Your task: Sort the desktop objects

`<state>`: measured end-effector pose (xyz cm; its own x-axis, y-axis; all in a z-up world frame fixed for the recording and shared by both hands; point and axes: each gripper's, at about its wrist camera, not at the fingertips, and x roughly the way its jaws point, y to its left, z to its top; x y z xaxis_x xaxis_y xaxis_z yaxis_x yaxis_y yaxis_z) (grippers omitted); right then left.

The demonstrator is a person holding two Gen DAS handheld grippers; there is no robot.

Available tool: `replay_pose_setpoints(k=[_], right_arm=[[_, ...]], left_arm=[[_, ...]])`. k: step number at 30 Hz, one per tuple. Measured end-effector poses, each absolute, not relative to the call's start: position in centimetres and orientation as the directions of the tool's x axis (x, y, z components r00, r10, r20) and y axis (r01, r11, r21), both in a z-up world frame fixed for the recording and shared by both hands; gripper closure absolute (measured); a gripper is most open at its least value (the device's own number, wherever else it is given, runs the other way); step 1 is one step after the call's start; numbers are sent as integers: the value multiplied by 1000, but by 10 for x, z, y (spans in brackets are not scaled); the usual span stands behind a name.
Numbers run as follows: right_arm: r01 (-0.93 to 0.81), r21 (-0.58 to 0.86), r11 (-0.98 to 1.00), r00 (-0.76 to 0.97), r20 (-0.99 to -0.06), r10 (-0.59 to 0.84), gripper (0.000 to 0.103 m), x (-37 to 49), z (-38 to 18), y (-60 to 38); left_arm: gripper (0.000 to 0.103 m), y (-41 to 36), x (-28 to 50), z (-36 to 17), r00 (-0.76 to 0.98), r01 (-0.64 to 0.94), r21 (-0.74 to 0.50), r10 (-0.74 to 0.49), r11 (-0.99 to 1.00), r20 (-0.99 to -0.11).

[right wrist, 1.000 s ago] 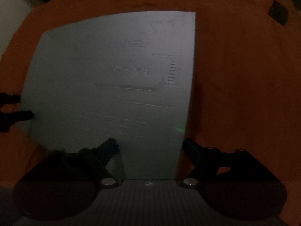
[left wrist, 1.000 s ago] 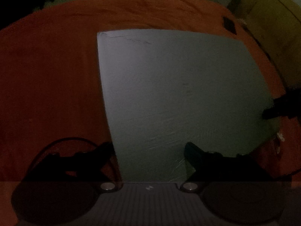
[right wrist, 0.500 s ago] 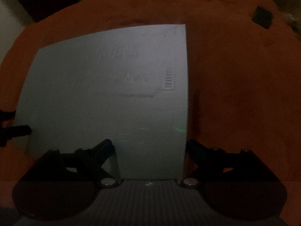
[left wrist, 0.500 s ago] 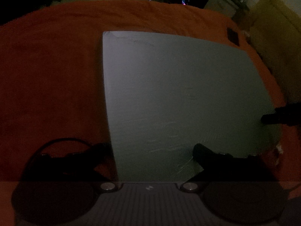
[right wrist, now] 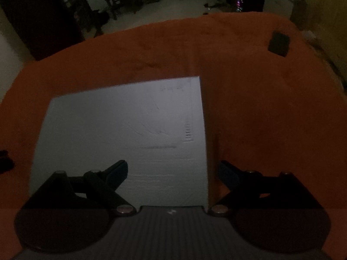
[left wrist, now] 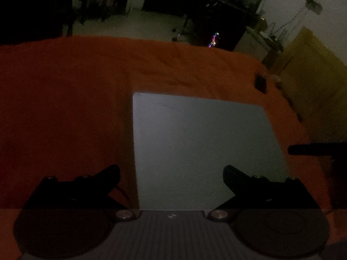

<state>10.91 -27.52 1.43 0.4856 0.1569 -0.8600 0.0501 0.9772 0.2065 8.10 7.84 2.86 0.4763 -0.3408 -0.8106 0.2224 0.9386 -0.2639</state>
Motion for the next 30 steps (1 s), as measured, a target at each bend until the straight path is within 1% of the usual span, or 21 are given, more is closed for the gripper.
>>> replay_pose_setpoints(k=[2, 4, 7, 10, 12, 14, 18, 22, 25, 27, 30], right_arm=[[73, 243, 967, 488, -854, 178, 10, 110, 30, -273], [92, 280, 956, 478, -854, 204, 10, 106, 49, -273], [115, 319, 941, 496, -839, 224, 10, 93, 80, -277], [39, 297, 954, 524, -819, 233, 10, 76, 107, -265], [-21, 249, 968, 538, -814, 221, 9, 64, 121, -251], [-22, 249, 968, 546, -808, 220, 9, 53, 129, -243], [24, 240, 970, 607, -775, 177, 5, 17, 135, -216], [57, 259, 964, 649, -744, 162, 3, -21, 128, -191], [71, 303, 950, 638, -746, 190, 2, -39, 110, -182], [76, 268, 960, 625, -763, 163, 2, -47, 101, -177], [90, 198, 976, 624, -775, 99, 2, -59, 86, -168]], left_arm=[[0, 75, 74, 50, 465, 216, -263, -336, 940, -819], [1, 67, 65, 68, 473, 231, -219, -306, 948, -826], [0, 55, 45, 93, 522, 223, -188, -280, 957, -806], [0, 36, 23, 111, 573, 238, -190, -296, 952, -764], [0, 22, 9, 118, 611, 267, -151, -289, 952, -737], [0, 3, -4, 117, 607, 322, -97, -284, 942, -743], [0, -16, -39, 105, 682, 247, 4, -171, 969, -711], [0, -16, -71, 89, 668, 174, 31, -95, 984, -738], [0, -7, -95, 77, 672, 139, 63, -47, 988, -739], [0, -3, -98, 66, 650, 104, 70, -15, 992, -760], [0, -4, -98, 48, 621, 106, 104, 15, 989, -784]])
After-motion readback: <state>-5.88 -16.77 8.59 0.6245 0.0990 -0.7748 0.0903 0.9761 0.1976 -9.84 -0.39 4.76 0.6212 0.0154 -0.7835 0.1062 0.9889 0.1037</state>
